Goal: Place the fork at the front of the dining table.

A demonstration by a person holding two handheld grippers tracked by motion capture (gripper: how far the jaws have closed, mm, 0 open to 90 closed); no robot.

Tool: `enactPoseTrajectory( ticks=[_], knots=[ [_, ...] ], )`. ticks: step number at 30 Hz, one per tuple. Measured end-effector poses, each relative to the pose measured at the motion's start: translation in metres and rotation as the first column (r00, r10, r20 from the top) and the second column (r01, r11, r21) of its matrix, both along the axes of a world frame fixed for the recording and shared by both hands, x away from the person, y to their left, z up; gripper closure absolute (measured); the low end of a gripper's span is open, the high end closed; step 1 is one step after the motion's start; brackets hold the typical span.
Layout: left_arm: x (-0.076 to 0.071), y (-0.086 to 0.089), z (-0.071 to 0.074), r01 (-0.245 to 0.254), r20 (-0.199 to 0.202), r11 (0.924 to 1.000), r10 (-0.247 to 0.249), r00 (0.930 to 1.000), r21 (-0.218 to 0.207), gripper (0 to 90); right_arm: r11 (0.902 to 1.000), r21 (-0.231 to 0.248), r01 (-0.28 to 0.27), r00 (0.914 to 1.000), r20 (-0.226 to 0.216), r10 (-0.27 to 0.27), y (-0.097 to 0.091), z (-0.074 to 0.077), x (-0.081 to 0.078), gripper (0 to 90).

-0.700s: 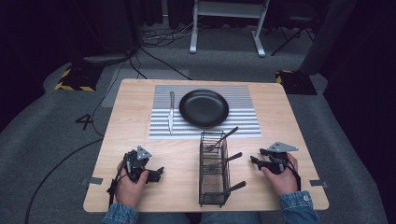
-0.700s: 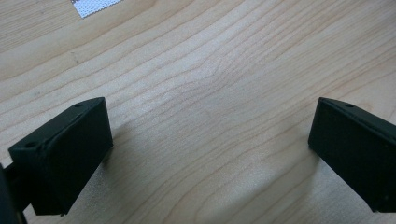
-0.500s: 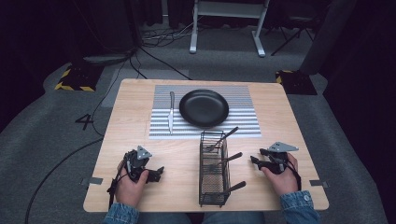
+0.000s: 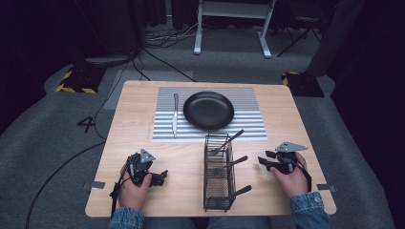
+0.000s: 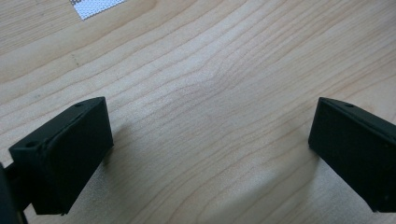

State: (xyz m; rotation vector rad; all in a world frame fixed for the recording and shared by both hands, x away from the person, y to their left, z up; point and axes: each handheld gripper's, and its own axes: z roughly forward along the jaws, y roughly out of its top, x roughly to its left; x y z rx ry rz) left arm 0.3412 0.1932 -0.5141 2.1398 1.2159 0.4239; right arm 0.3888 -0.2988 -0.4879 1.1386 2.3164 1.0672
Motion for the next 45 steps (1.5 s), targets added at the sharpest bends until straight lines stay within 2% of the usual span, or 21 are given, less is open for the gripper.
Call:
enactPoseTrajectory(
  ticks=[3,8,10,11,15,16,19,21,23,33,45],
  knots=[
    [0.000,0.000,0.000,0.001,0.000,1.0000,-0.001,1.0000,0.000,0.0,0.9991,0.037,-0.018,0.9997,0.018,0.018,0.003,0.020,0.003,54.2],
    [0.000,0.000,0.000,0.000,0.000,1.0000,0.000,1.0000,-0.003,0.0,0.9959,0.050,-0.075,0.9966,0.038,0.073,0.011,0.046,0.005,54.9],
    [0.000,0.000,0.000,0.003,-0.002,1.0000,-0.003,1.0000,-0.001,0.0,0.9954,0.052,-0.080,0.9962,0.038,0.078,0.012,0.050,0.005,54.9],
    [0.000,0.000,0.000,0.003,-0.001,1.0000,-0.003,1.0000,-0.001,0.0,0.9938,0.062,-0.093,0.9951,0.041,0.090,0.014,0.057,0.006,55.0],
    [0.001,0.000,0.000,0.004,-0.002,1.0000,-0.004,1.0000,0.000,0.0,0.9921,0.061,-0.110,0.9922,0.065,0.106,0.016,0.071,0.008,55.2],
    [0.001,0.000,0.000,0.004,-0.002,1.0000,-0.004,1.0000,0.000,0.0,0.9921,0.061,-0.110,0.9922,0.065,0.106,0.016,0.071,0.008,55.2],
    [0.001,0.000,0.000,0.001,-0.001,1.0000,-0.001,1.0000,-0.003,0.0,0.9918,0.038,-0.122,0.9904,0.070,0.119,0.016,0.081,0.013,55.2],
    [0.001,0.000,0.000,0.001,-0.001,1.0000,-0.001,1.0000,-0.002,0.0,0.9915,0.036,-0.125,0.9900,0.070,0.122,0.017,0.084,0.013,55.3],
    [0.001,0.000,0.000,0.002,-0.001,1.0000,-0.002,1.0000,-0.002,0.0,0.9891,0.041,-0.142,0.9874,0.077,0.138,0.020,0.092,0.014,55.3],
    [0.001,0.000,0.000,0.001,-0.001,1.0000,-0.001,1.0000,-0.003,0.0,0.9805,0.068,-0.185,0.9799,0.089,0.178,0.036,0.108,0.014,55.2],
    [0.001,0.000,0.000,0.003,-0.002,1.0000,-0.003,1.0000,0.000,0.0,0.9573,0.097,-0.272,0.9608,0.082,0.265,0.067,0.112,0.015,55.2]
  ],
)
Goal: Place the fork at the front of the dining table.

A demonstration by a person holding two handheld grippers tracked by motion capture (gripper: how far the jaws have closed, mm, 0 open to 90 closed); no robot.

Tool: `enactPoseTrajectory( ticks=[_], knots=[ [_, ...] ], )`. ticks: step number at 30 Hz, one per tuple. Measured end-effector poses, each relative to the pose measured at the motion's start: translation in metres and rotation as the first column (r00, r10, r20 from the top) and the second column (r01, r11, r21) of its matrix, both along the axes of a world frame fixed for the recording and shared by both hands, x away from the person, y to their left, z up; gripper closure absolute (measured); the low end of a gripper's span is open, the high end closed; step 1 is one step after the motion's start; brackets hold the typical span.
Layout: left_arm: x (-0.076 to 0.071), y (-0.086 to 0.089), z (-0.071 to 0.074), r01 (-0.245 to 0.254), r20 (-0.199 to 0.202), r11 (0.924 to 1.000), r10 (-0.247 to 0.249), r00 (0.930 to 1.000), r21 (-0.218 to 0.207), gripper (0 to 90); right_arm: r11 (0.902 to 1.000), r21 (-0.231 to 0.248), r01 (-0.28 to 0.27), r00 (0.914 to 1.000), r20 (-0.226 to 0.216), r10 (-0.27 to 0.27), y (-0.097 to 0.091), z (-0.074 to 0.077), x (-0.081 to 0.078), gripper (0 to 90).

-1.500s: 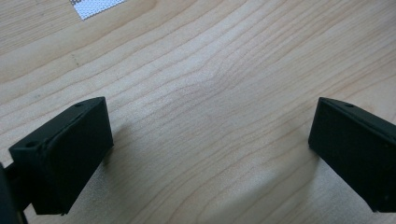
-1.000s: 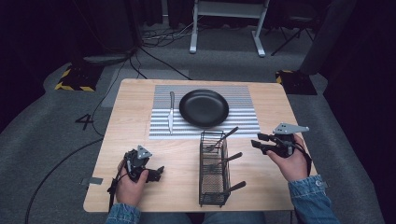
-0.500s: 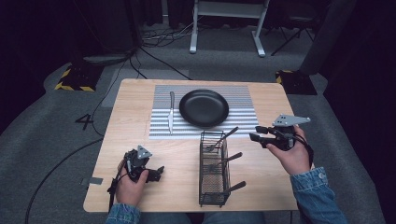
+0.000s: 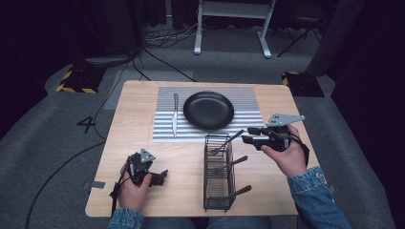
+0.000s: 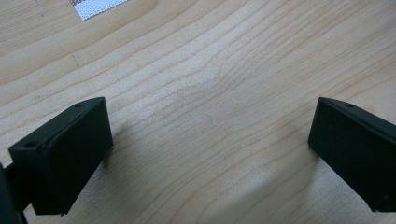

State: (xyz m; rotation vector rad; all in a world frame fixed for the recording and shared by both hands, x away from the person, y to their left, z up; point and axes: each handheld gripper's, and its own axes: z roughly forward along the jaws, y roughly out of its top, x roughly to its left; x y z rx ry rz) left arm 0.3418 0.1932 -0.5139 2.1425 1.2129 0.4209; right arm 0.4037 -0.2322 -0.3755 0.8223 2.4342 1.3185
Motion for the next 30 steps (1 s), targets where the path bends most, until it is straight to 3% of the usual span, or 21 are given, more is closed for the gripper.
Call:
enactPoseTrajectory(
  ticks=[8,19,25,30],
  knots=[
    [0.000,0.000,0.000,0.000,0.000,1.0000,0.000,1.0000,0.000,0.0,0.9985,-0.022,-0.050,0.9987,-0.009,0.050,0.009,-0.003,0.000,55.6],
    [0.000,0.000,0.000,0.001,0.000,1.0000,-0.001,1.0000,0.001,0.0,0.9964,-0.005,-0.084,0.9960,-0.031,0.084,0.020,-0.008,-0.001,55.9],
    [0.000,0.000,0.000,0.000,0.000,1.0000,0.000,1.0000,0.000,0.0,0.9957,-0.001,-0.092,0.9940,-0.058,0.092,0.025,-0.014,0.005,60.3],
    [0.000,0.000,0.000,0.000,0.000,1.0000,0.000,1.0000,0.000,0.0,0.9958,0.002,-0.091,0.9932,-0.072,0.091,0.029,-0.015,0.007,70.3]
  ],
)
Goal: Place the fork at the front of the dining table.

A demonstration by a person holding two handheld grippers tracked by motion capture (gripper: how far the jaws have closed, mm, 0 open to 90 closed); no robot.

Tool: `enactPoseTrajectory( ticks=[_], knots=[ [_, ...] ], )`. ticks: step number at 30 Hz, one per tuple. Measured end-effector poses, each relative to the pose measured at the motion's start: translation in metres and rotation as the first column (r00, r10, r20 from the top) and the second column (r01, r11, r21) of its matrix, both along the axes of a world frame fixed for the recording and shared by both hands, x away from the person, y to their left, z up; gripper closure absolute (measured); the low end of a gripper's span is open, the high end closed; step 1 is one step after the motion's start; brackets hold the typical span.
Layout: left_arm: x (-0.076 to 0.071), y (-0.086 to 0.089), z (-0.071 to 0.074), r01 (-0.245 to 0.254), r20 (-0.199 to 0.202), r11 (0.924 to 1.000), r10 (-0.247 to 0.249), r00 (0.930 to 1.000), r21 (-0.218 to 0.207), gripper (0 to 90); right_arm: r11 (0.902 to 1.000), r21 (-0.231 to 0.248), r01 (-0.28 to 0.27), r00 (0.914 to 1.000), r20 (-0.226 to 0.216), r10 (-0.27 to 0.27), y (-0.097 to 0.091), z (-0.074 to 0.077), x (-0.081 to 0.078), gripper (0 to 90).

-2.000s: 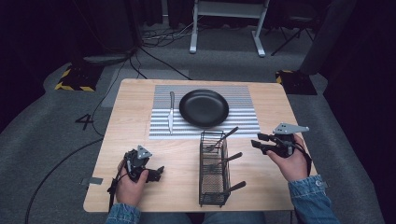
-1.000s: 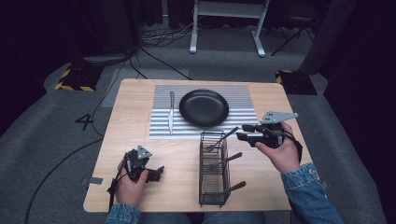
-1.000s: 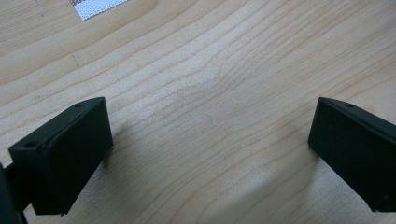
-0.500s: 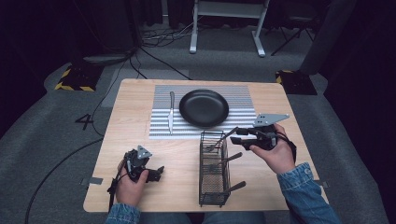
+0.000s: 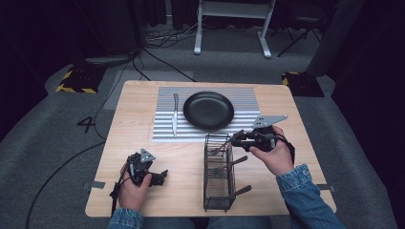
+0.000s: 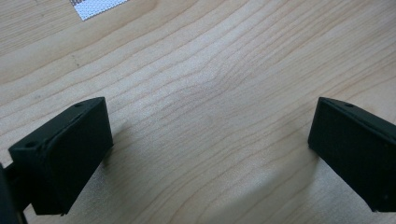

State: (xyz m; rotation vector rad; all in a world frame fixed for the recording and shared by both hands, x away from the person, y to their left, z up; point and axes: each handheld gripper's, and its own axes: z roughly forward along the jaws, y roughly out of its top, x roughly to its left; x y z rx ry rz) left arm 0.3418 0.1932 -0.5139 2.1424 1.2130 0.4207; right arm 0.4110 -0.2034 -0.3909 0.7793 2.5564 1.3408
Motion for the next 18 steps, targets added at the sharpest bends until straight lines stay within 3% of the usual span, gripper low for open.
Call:
enactPoseTrajectory(
  ticks=[7,17,18],
  knots=[
    [0.0000,0.0000,0.0000,0.000,0.000,1.0000,0.000,1.0000,0.000,0.0,0.9998,0.020,-0.002,1.0000,-0.006,0.002,-0.0002,-0.0001,0.0007,79.0],
    [0.0000,0.0000,0.0000,0.000,0.000,1.0000,0.000,1.0000,0.000,0.0,0.9987,0.051,-0.001,0.9997,-0.024,0.002,0.0011,-0.0006,0.0010,81.7],
    [0.0000,0.0000,0.0000,0.000,0.000,1.0000,0.000,1.0000,0.000,0.0,0.9974,0.071,-0.004,0.9998,-0.022,0.005,0.0017,0.0007,0.0000,83.5]
  ],
)
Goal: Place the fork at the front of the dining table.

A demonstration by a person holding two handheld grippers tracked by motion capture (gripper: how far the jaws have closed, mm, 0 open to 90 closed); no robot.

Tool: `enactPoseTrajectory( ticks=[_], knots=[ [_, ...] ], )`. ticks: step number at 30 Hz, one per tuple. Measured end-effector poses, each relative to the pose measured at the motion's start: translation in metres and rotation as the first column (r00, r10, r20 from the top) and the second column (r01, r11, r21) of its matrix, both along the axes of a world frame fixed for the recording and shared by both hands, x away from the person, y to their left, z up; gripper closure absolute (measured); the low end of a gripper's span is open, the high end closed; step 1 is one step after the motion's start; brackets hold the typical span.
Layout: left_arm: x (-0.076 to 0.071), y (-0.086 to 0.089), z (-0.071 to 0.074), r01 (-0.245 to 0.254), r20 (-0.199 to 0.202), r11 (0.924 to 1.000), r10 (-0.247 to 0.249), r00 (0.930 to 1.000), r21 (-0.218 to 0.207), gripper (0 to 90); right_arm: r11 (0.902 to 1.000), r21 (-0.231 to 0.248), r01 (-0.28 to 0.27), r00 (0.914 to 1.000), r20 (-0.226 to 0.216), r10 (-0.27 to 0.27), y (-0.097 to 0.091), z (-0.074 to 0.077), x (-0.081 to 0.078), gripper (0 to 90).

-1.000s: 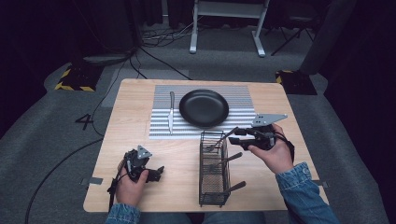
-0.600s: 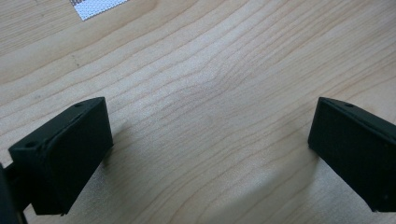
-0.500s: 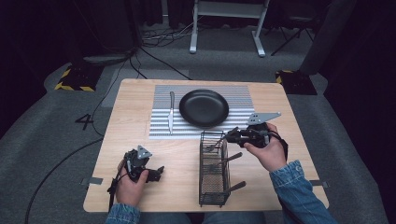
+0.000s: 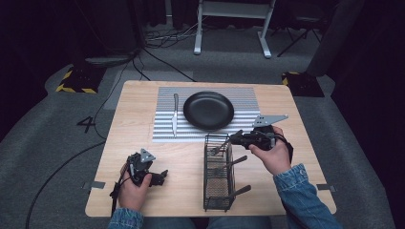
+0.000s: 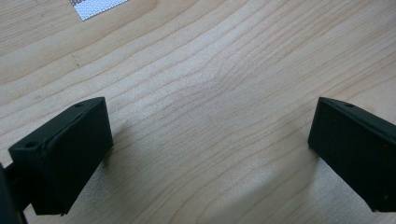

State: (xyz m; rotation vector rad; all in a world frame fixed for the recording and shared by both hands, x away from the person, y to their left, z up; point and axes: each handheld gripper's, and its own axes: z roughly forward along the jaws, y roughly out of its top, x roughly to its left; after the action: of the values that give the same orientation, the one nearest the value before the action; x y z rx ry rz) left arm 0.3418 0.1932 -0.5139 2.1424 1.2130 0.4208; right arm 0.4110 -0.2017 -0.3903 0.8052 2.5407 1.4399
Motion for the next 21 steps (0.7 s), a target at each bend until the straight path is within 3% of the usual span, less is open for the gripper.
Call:
enactPoseTrajectory(
  ticks=[11,21],
  knots=[
    [0.000,0.000,0.000,0.000,0.000,1.0000,0.000,1.0000,0.000,0.0,0.9998,0.015,-0.013,0.9980,0.062,0.012,0.010,0.014,-0.005,87.3],
    [0.000,0.000,0.000,0.000,0.000,1.0000,0.000,1.0000,0.000,0.0,0.9987,0.050,-0.015,0.9950,0.100,0.010,0.008,0.036,-0.007,87.3]
  ],
)
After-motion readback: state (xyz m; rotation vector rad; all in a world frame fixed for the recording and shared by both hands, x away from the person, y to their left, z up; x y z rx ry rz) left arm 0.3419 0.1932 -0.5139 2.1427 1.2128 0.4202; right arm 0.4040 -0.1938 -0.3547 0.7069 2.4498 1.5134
